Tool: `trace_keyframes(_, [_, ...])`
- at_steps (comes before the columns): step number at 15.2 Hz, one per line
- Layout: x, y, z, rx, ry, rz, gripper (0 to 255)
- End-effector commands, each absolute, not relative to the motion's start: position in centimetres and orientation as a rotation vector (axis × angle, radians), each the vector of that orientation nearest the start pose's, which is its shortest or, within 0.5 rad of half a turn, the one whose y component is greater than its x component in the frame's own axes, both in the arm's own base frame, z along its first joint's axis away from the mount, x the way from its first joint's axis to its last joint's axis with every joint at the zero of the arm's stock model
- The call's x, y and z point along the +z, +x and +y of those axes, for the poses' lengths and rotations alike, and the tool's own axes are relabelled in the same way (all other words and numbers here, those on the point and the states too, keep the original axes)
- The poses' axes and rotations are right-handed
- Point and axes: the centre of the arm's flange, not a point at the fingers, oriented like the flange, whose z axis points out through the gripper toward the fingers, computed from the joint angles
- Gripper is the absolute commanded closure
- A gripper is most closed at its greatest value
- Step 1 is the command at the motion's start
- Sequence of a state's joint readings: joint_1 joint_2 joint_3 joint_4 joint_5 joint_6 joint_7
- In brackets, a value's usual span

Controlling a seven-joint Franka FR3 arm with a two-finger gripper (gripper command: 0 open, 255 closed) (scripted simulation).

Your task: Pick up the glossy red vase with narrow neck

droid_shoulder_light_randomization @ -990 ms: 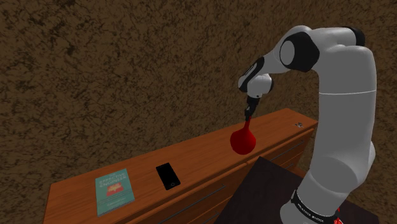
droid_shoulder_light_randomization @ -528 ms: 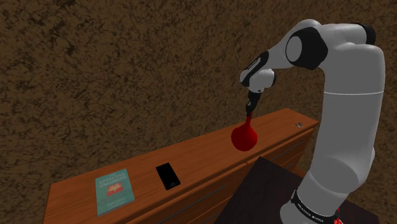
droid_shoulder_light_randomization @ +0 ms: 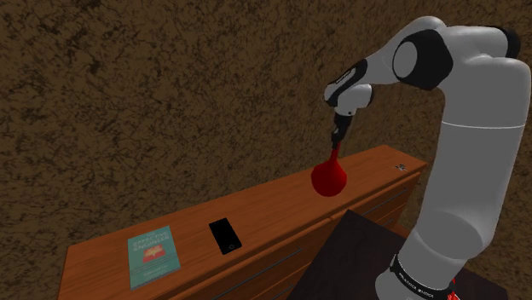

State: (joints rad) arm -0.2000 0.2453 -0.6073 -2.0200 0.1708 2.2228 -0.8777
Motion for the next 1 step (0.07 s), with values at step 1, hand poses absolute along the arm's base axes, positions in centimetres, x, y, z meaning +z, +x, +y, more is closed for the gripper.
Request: trace_keyframes(1, [35.46,41.84,-41.34,-0.005,-3.150,0.030,255])
